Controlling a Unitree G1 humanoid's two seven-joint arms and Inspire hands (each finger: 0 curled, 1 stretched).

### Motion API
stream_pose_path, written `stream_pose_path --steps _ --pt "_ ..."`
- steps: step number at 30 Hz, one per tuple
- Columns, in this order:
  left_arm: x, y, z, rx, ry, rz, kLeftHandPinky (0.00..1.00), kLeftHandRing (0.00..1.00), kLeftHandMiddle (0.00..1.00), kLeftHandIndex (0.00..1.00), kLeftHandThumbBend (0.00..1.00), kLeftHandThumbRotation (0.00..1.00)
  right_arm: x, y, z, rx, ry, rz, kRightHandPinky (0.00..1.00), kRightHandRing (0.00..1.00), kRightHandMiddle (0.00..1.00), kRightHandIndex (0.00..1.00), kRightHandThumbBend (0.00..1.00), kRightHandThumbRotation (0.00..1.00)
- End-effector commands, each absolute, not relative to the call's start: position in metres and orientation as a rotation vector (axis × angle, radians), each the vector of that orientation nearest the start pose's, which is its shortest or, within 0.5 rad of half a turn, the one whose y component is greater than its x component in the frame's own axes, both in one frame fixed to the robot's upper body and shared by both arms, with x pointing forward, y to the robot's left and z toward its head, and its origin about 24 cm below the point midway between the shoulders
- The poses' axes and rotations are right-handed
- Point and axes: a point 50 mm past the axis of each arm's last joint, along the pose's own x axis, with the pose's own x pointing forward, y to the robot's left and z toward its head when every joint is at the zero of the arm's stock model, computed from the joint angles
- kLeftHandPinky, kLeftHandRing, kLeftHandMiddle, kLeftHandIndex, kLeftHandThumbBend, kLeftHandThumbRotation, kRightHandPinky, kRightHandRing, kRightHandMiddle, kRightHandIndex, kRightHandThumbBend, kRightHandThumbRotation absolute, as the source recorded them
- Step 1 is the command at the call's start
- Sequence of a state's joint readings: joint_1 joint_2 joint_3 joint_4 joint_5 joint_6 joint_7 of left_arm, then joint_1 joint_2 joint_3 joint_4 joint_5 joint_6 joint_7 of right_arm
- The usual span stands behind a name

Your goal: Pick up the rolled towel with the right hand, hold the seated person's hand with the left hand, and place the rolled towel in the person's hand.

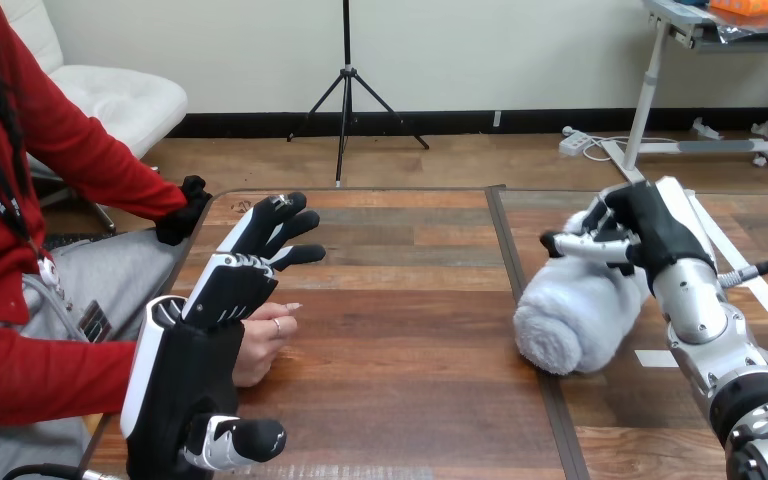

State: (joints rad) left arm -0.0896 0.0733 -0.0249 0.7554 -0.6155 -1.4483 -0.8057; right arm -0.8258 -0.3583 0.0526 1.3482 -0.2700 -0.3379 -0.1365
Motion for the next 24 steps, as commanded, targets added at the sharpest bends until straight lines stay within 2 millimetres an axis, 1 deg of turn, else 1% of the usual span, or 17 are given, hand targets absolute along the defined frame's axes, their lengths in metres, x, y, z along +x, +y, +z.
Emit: stream_pose_path --steps 1,11,17,24 --pt "0.214 0.170 0.039 0.075 -0.876 -0.309 0.76 0.87 0.91 0.90 0.95 0.79 0.379 -0.227 0.083 -0.627 0.003 -0.096 0.05 0.09 0.13 0.12 0.63 0.00" --pt "0.214 0.171 0.039 0.092 -0.878 -0.308 0.76 0.87 0.91 0.90 0.96 0.79 0.379 -0.224 0.091 -0.668 -0.096 -0.101 0.06 0.10 0.13 0.12 0.65 0.00" --pt "0.213 0.171 0.039 0.099 -0.872 -0.310 0.75 0.86 0.91 0.90 0.97 0.80 0.378 -0.223 0.095 -0.670 -0.141 -0.095 0.06 0.10 0.13 0.12 0.64 0.00" --pt "0.214 0.170 0.039 0.083 -0.869 -0.315 0.76 0.87 0.91 0.90 0.96 0.78 0.377 -0.224 0.098 -0.674 -0.180 -0.095 0.06 0.10 0.13 0.12 0.62 0.00"
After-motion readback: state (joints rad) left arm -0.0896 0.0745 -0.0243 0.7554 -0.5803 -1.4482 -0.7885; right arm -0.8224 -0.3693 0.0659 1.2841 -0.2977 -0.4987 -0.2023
